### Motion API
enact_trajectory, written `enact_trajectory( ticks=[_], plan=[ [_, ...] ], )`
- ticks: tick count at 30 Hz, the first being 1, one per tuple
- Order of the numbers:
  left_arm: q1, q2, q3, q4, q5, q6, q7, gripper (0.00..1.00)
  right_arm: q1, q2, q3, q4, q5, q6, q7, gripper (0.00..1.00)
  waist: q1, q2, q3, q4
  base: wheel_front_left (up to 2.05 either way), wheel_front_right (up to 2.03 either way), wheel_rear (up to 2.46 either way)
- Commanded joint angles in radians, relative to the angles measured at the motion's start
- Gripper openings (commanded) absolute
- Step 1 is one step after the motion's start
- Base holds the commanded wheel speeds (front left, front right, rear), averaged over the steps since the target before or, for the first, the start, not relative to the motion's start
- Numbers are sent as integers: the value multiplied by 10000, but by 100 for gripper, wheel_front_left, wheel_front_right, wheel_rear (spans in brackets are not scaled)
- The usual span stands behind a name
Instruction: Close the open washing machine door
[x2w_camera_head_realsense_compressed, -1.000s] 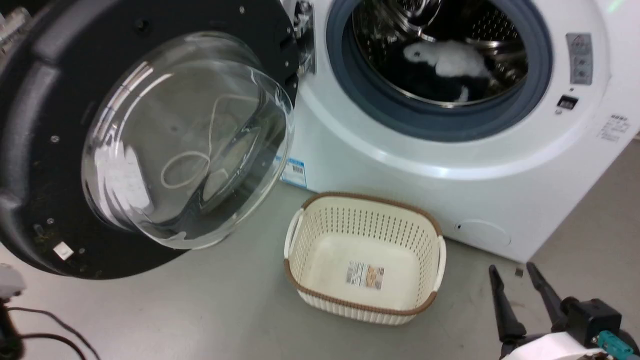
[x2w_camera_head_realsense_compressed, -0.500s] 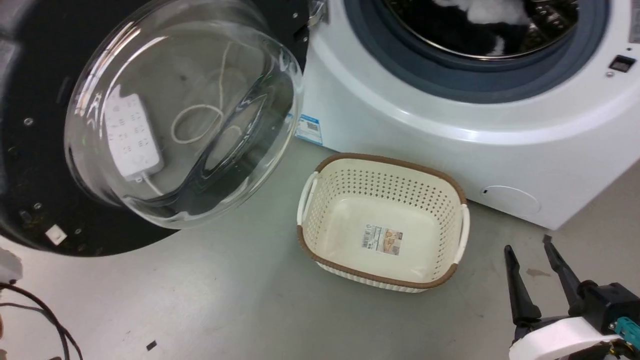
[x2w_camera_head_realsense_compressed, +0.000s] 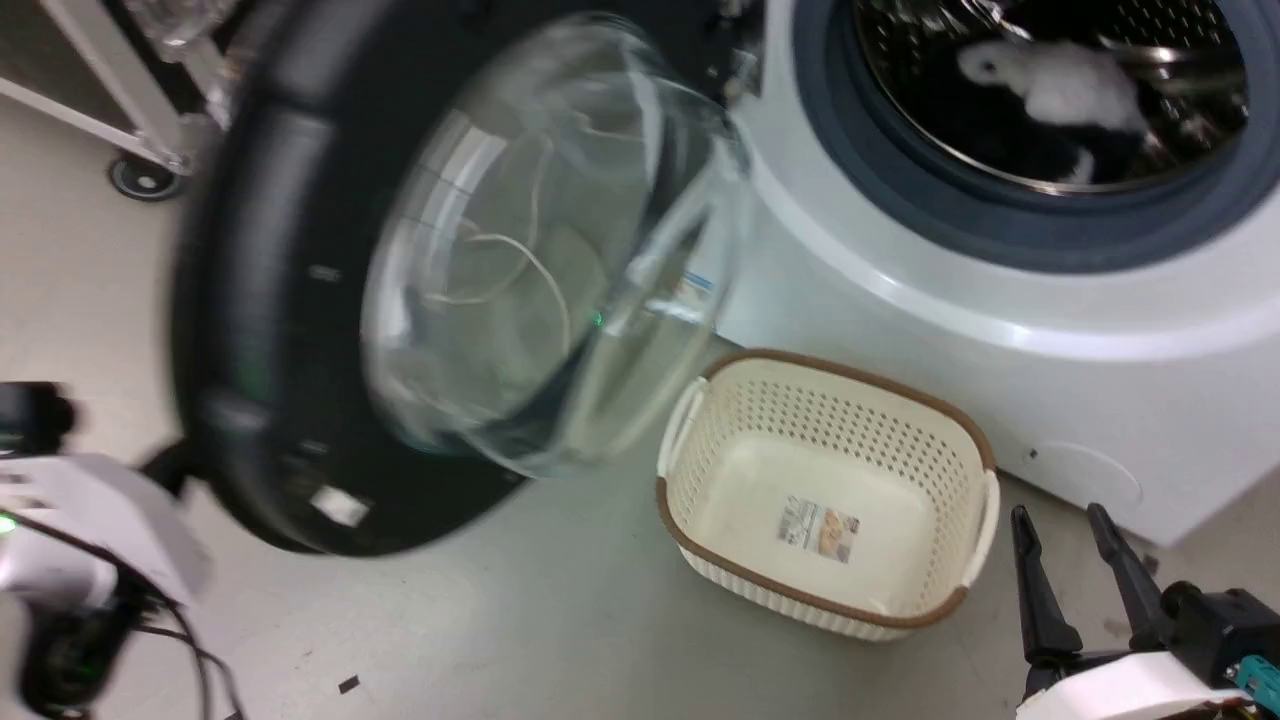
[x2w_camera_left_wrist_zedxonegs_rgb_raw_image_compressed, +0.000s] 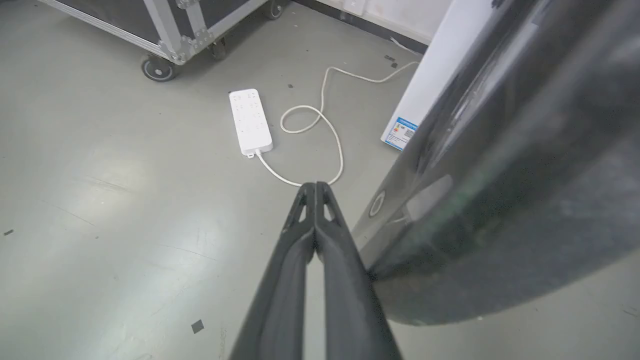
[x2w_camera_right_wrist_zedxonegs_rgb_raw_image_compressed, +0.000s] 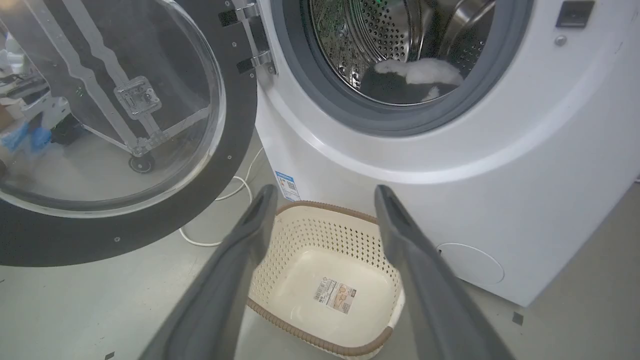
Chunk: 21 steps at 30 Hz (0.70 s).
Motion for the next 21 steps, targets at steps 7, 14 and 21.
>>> enact_trajectory(
  ticks=[7, 14, 21],
  plan=[
    [342, 727, -2391, -1847, -1677, -165, 1116, 0, 236, -2, -124, 697, 606, -5, -580, 100, 0, 0, -795, 719, 0, 0, 0],
    [540, 1004, -4471, -3662, -2931, -241, 1930, 0, 274, -2, -430, 1225, 1022, -5, -906, 100, 0, 0, -1091, 631, 0, 0, 0],
    [-185, 548, -6472, -4601, -3309, -318, 1481, 0, 249, -2, -725, 1432, 1191, -5, -1085, 100, 0, 0, -1074, -112, 0, 0, 0]
  ],
)
